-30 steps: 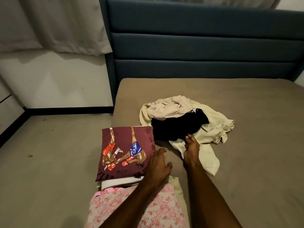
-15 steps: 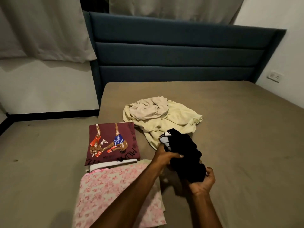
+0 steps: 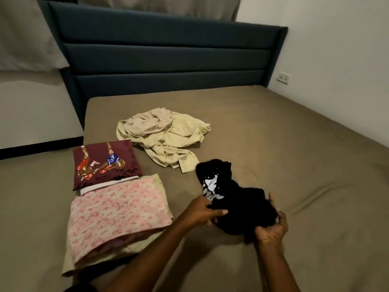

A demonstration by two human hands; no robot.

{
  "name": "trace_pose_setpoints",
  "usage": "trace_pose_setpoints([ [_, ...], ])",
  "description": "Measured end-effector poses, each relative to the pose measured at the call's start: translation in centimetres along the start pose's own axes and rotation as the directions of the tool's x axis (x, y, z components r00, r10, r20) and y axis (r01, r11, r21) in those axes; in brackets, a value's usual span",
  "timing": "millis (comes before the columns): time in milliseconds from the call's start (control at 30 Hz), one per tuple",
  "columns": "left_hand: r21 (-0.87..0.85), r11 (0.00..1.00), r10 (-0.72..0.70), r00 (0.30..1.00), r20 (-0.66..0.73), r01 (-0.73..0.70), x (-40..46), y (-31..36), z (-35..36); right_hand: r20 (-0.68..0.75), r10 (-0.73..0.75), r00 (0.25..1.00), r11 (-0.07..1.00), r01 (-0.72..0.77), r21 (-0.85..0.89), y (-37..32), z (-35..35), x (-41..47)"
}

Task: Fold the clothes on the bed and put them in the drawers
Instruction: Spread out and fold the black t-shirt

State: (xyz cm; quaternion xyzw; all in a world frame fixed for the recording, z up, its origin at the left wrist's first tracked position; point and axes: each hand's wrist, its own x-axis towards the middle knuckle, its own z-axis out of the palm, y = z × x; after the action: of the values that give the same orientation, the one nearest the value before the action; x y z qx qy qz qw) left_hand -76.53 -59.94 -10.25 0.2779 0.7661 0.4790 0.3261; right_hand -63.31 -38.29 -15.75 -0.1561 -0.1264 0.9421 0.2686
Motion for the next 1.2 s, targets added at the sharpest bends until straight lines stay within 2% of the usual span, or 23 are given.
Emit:
trace_pose_setpoints([
  [67,0.074,0.997,-0.026,0.999,0.038,0.023,-2.2,-3.6,2.3,-0.126,0.022,0.992,0.996,-0.033,-0.087,-0.3,-3.3,-3.9],
  [133,0.060,0.996,-0.058,0.997,-0.060,0.061,-4.4,-6.4,4.4,-0.162,0.068,0.984,0.962,-0.108,-0.251,-0.4,-4.7,-7.0],
  [233,-0.196,0.979,-0.089,0.979,-0.185,0.052,-6.9,-8.2,5.8,-0.125,0.046,0.991,0.819,-0.109,-0.563,0.3,-4.9,-8.9],
  [300,-0.349,0.936,-0.129,0.971,-0.199,0.053,-7.6,-8.6,5.7,-0.122,0.042,0.992,0.702,-0.116,-0.703,0.9,-4.2,-9.5],
  [367,-0.345,0.938,-0.115,0.974,-0.194,0.042,-8.2,-9.4,5.6,-0.110,0.046,0.993,0.591,-0.116,-0.798,1.6,-3.6,-10.2],
  [433,-0.292,0.953,-0.150,0.966,-0.210,0.085,-9.0,-9.6,5.5,-0.139,-0.013,0.990,0.521,-0.112,-0.846,2.2,-3.4,-10.7],
  [500,-0.333,0.933,-0.228,0.941,-0.250,0.138,-9.6,-9.5,5.7,-0.164,-0.106,0.981,0.537,-0.082,-0.840,2.2,-3.5,-10.7],
  [600,-0.366,0.905,-0.322,0.912,-0.254,0.217,-10.8,-9.1,5.7,-0.180,-0.172,0.969,0.643,-0.028,-0.765,2.0,-4.3,-11.3],
  [667,-0.337,0.920,-0.292,0.925,-0.243,0.202,-11.4,-9.7,5.8,-0.238,-0.230,0.944,0.653,-0.031,-0.756,2.2,-5.1,-11.7],
  [700,-0.331,0.930,-0.249,0.938,-0.241,0.162,-12.0,-10.1,5.9,-0.255,-0.267,0.929,0.617,-0.039,-0.786,2.4,-5.5,-11.8],
  [800,-0.361,0.933,-0.135,0.936,-0.326,0.008,-13.2,-11.1,5.4,-0.238,-0.335,0.912,0.442,-0.072,-0.894,2.7,-5.8,-12.4],
  [900,-0.197,0.973,0.037,0.920,-0.390,-0.123,-13.2,-11.6,4.4,-0.253,-0.447,0.858,0.294,-0.126,-0.948,2.5,-5.4,-13.0],
  [1000,-0.077,0.976,0.157,0.905,-0.396,-0.203,-13.1,-11.7,5.0,-0.099,-0.552,0.828,0.031,-0.099,-0.995,2.9,-5.1,-13.8],
  [1133,0.159,0.933,0.359,0.829,-0.428,-0.322,-12.1,-10.8,6.9,0.092,-0.524,0.847,-0.279,-0.069,-0.958,3.5,-4.8,-13.7],
  [1200,0.297,0.915,0.385,0.806,-0.449,-0.272,-10.6,-9.4,7.7,0.187,-0.432,0.882,-0.413,-0.009,-0.911,4.0,-4.9,-12.9],
])
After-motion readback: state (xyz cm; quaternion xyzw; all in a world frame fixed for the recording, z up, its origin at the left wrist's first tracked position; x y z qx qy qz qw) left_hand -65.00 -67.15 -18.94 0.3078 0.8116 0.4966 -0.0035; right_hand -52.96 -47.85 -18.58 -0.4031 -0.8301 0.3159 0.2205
